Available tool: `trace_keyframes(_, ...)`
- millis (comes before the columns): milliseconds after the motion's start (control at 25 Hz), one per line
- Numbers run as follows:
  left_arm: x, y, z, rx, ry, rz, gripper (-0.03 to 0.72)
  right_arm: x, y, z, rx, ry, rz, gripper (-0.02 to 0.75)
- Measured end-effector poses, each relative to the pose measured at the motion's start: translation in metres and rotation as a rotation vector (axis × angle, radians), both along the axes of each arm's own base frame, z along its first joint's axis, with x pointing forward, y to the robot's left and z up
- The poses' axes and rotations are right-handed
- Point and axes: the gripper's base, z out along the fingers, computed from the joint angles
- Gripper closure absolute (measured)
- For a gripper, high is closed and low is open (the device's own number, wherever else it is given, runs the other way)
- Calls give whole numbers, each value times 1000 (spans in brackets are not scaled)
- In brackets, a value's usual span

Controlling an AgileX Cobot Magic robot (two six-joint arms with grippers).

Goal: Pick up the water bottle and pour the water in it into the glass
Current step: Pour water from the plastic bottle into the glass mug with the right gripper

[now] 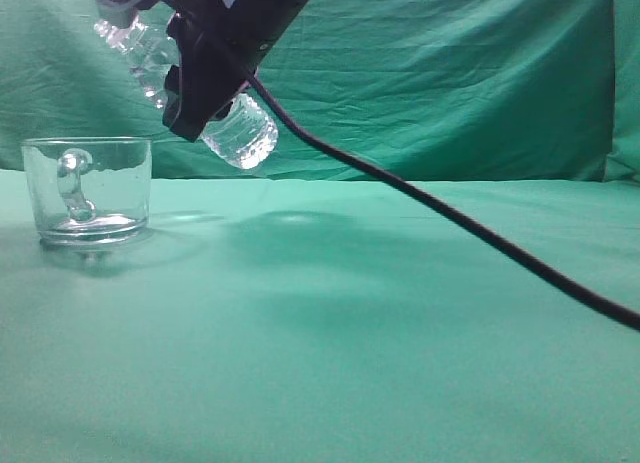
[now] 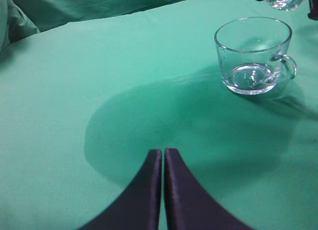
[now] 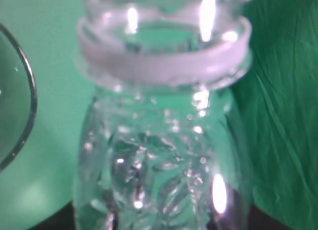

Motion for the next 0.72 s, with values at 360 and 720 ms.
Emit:
trace_keyframes(360, 0, 0, 0, 0, 0, 0, 688, 0, 2, 3, -120, -140, 112, 433)
trace_keyframes(720, 0, 0, 0, 0, 0, 0, 688, 2, 4, -10, -206, -189, 165, 433)
